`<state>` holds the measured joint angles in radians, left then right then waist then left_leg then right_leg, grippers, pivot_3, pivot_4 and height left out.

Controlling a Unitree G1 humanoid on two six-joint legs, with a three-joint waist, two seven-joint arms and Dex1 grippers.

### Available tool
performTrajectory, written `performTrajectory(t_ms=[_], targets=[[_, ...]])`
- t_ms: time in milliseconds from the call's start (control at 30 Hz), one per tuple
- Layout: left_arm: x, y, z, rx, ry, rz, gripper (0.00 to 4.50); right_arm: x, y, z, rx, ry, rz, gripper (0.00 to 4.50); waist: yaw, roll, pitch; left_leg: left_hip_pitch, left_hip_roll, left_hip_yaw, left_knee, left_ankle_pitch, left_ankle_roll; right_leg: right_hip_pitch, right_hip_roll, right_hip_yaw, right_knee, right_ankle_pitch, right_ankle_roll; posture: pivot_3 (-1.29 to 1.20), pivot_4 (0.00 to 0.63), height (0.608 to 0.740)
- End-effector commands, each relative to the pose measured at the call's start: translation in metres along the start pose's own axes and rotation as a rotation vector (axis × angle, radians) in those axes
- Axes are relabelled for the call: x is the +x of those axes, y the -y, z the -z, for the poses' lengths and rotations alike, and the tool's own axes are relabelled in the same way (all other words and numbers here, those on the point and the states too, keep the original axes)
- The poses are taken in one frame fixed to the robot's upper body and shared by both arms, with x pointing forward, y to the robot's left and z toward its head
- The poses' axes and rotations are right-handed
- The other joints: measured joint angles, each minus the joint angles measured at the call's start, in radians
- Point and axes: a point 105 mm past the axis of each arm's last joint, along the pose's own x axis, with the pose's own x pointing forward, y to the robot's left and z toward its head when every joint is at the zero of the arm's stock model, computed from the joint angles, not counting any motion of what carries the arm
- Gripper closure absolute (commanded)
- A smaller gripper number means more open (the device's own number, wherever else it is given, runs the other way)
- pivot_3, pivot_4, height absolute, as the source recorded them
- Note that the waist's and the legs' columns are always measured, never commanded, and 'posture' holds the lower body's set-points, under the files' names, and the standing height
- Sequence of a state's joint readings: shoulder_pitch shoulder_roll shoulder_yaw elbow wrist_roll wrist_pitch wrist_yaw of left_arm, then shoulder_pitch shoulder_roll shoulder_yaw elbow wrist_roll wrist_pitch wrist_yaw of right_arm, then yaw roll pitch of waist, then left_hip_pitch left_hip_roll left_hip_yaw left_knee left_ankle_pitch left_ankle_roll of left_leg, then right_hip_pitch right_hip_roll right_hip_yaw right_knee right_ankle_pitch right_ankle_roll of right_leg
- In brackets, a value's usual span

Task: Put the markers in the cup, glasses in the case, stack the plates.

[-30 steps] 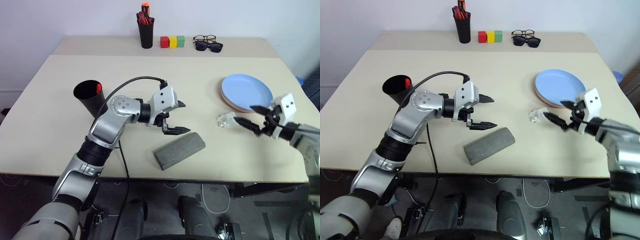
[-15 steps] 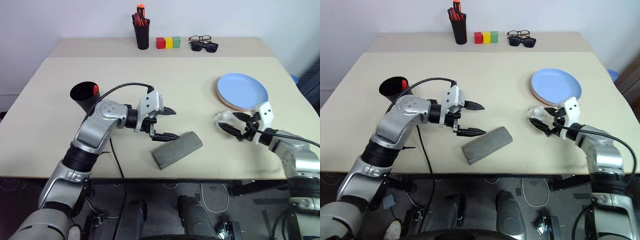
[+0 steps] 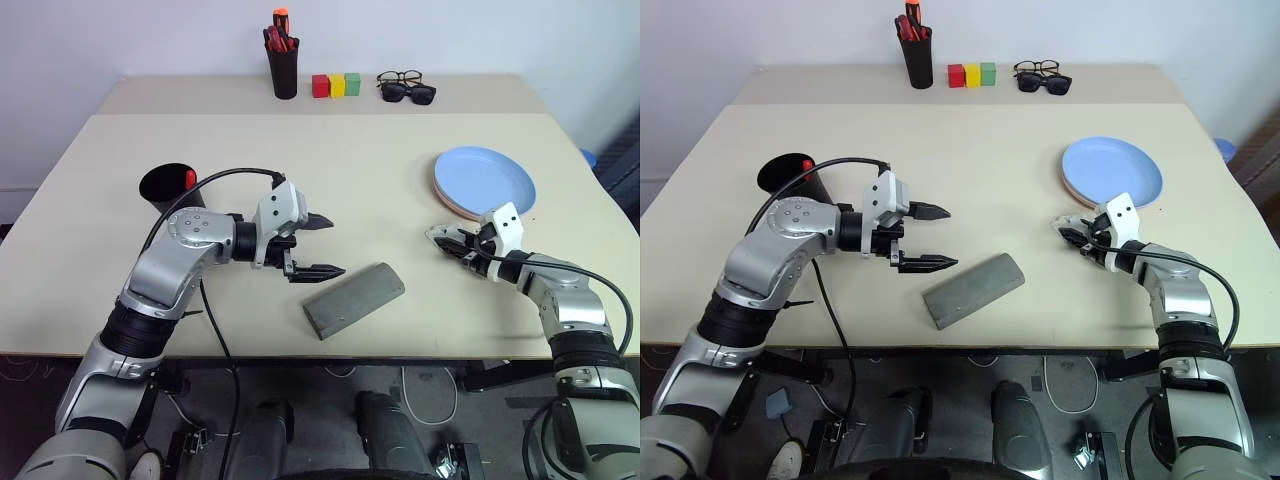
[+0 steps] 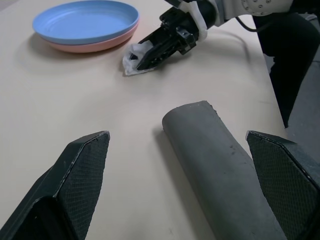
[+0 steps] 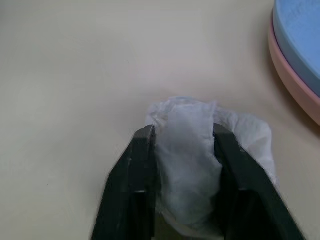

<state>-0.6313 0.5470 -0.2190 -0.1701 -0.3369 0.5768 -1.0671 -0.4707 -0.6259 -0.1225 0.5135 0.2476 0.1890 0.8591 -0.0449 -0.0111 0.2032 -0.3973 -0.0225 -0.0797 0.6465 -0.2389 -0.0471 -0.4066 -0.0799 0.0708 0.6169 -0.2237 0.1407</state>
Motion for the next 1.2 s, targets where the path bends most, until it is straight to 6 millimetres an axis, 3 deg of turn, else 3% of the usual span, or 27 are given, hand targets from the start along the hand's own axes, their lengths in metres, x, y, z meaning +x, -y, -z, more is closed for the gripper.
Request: performTrajectory(t_ms=[33, 200, 367, 533, 633, 833, 1033, 1200], targets=[[-0.002, 0.001, -0.01, 0.037, 0.031, -0.012, 0.0, -0.012, 0.009, -0.015, -0.012, 0.066, 0.034, 2.93, 0.0, 0.0, 0.0, 0.0, 0.0, 0.0, 0.0, 0.0, 0.0, 0.0, 0.0, 0.0, 0.0, 0.0, 0.0, 0.0, 0.15, 0.74], [-0.001, -0.003, -0.01, 0.04, 0.038, -0.033, 0.0, -0.021, 0.018, -0.041, 0.051, 0.203, 0.04, 2.93, 0.001, 0.0, 0.0, 0.0, 0.0, 0.0, 0.0, 0.0, 0.0, 0.0, 0.0, 0.0, 0.0, 0.0, 0.0, 0.0, 0.15, 0.74], [-0.001, -0.003, -0.009, 0.041, 0.036, -0.038, 0.0, -0.021, 0.013, -0.051, 0.066, 0.219, -0.003, 4.43, -0.002, 0.0, 0.0, 0.001, 0.0, 0.0, 0.0, 0.0, 0.0, 0.0, 0.0, 0.0, 0.0, 0.0, 0.0, 0.0, 0.15, 0.74], [-0.002, -0.003, -0.009, 0.038, 0.039, -0.05, 0.0, -0.019, 0.013, -0.059, 0.03, 0.249, 0.006, 4.43, 0.0, 0.0, 0.0, 0.0, 0.0, 0.0, 0.0, 0.0, 0.0, 0.0, 0.0, 0.0, 0.0, 0.0, 0.0, 0.0, 0.15, 0.74], [-0.002, -0.002, -0.009, 0.037, 0.04, -0.056, 0.0, -0.02, 0.017, -0.079, -0.003, 0.293, 0.003, 4.43, -0.003, 0.0, 0.0, 0.0, 0.0, 0.0, 0.0, 0.0, 0.0, 0.0, 0.0, 0.0, 0.0, 0.0, 0.0, 0.0, 0.15, 0.74], [-0.004, -0.004, -0.01, 0.038, 0.042, -0.082, 0.0, -0.012, 0.047, -0.123, -0.095, 0.377, 0.124, 4.43, -0.01, 0.001, 0.001, 0.001, 0.0, 0.001, 0.0, 0.0, 0.0, 0.0, 0.0, 0.0, 0.0, 0.0, 0.0, 0.0, 0.15, 0.74], [-0.01, -0.005, -0.009, 0.038, 0.03, -0.128, 0.0, 0.001, 0.079, -0.138, -0.16, 0.337, 0.323, 4.43, -0.013, 0.001, 0.001, 0.0, 0.0, 0.001, -0.003, 0.0, 0.0, 0.0, 0.0, 0.0, -0.002, 0.0, 0.0, 0.0, 0.15, 0.74], [-0.018, -0.003, -0.007, 0.015, 0.029, -0.186, 0.0, 0.008, 0.081, -0.136, -0.198, 0.304, 0.363, 2.17, -0.021, 0.001, 0.001, -0.001, 0.0, 0.001, -0.005, 0.0, 0.0, -0.001, 0.0, 0.001, -0.003, 0.0, 0.0, 0.0, 0.15, 0.74]])
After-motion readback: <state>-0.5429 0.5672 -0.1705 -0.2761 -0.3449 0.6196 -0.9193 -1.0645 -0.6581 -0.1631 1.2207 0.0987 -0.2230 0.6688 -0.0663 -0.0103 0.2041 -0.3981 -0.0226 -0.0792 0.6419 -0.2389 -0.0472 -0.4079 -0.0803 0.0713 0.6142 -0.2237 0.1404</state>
